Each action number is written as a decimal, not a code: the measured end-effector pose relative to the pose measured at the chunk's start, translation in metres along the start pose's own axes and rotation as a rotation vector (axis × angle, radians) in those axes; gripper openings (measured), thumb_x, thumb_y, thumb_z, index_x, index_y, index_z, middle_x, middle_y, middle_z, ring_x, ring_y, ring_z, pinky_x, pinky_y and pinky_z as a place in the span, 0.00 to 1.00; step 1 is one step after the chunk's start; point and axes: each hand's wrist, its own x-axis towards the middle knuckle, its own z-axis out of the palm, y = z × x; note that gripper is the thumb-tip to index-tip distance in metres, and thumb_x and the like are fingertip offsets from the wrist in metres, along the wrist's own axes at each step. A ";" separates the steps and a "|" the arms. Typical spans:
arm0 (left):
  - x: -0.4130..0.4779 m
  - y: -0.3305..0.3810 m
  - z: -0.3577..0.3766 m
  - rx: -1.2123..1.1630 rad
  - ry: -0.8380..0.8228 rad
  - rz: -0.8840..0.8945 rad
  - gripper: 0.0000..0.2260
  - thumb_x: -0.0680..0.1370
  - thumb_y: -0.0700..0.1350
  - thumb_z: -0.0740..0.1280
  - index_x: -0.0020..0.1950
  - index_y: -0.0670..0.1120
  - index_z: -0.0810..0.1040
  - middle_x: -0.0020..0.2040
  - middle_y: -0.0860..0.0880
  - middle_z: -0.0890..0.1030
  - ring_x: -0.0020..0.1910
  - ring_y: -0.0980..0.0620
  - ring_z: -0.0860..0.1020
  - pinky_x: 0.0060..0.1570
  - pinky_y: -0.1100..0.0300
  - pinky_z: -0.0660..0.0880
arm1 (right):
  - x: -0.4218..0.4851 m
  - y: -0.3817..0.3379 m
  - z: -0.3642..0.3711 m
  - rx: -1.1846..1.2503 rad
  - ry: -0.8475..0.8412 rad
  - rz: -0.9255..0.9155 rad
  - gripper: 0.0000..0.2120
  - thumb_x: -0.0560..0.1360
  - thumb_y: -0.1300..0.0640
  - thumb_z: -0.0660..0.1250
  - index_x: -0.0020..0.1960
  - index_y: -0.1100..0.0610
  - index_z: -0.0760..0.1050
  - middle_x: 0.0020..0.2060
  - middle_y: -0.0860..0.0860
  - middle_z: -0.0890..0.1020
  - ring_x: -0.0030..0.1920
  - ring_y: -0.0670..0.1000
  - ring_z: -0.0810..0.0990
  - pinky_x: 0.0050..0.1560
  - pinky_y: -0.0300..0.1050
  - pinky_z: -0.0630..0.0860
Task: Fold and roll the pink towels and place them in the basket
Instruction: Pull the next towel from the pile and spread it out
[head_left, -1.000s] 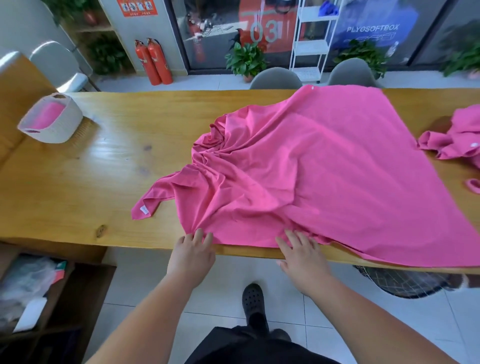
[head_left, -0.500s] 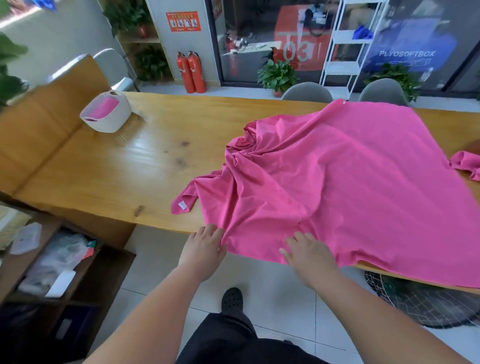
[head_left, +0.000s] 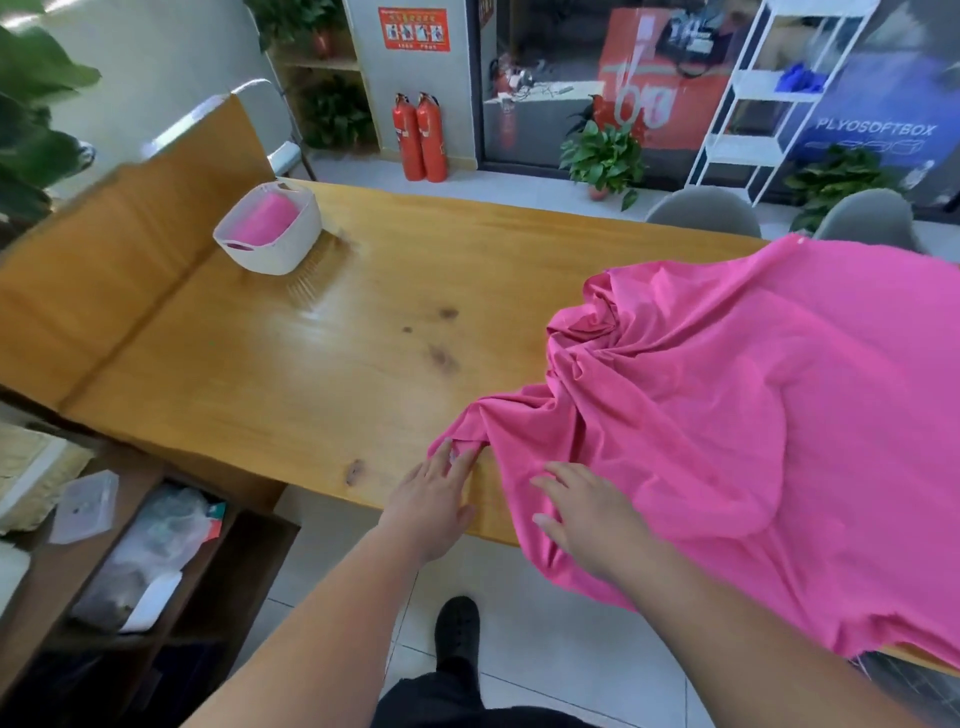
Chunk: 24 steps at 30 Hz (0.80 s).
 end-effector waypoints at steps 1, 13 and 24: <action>0.006 -0.014 -0.001 0.003 0.015 0.015 0.35 0.82 0.56 0.63 0.85 0.55 0.48 0.85 0.43 0.55 0.82 0.42 0.62 0.80 0.49 0.60 | 0.013 -0.009 0.002 -0.016 -0.029 0.016 0.29 0.84 0.40 0.61 0.81 0.48 0.63 0.80 0.50 0.64 0.79 0.53 0.63 0.77 0.54 0.65; 0.075 -0.165 -0.042 0.121 0.116 -0.094 0.28 0.82 0.57 0.54 0.79 0.45 0.67 0.77 0.43 0.71 0.75 0.42 0.71 0.73 0.45 0.67 | 0.094 -0.057 0.019 -0.221 0.082 0.398 0.30 0.81 0.32 0.56 0.73 0.51 0.72 0.66 0.55 0.74 0.64 0.59 0.73 0.63 0.58 0.73; 0.094 -0.139 -0.035 0.213 0.335 0.314 0.11 0.80 0.49 0.58 0.52 0.46 0.78 0.39 0.47 0.84 0.33 0.43 0.80 0.42 0.50 0.70 | 0.112 -0.074 0.008 -0.094 -0.007 0.036 0.25 0.81 0.34 0.48 0.59 0.47 0.77 0.48 0.47 0.83 0.51 0.54 0.81 0.52 0.53 0.75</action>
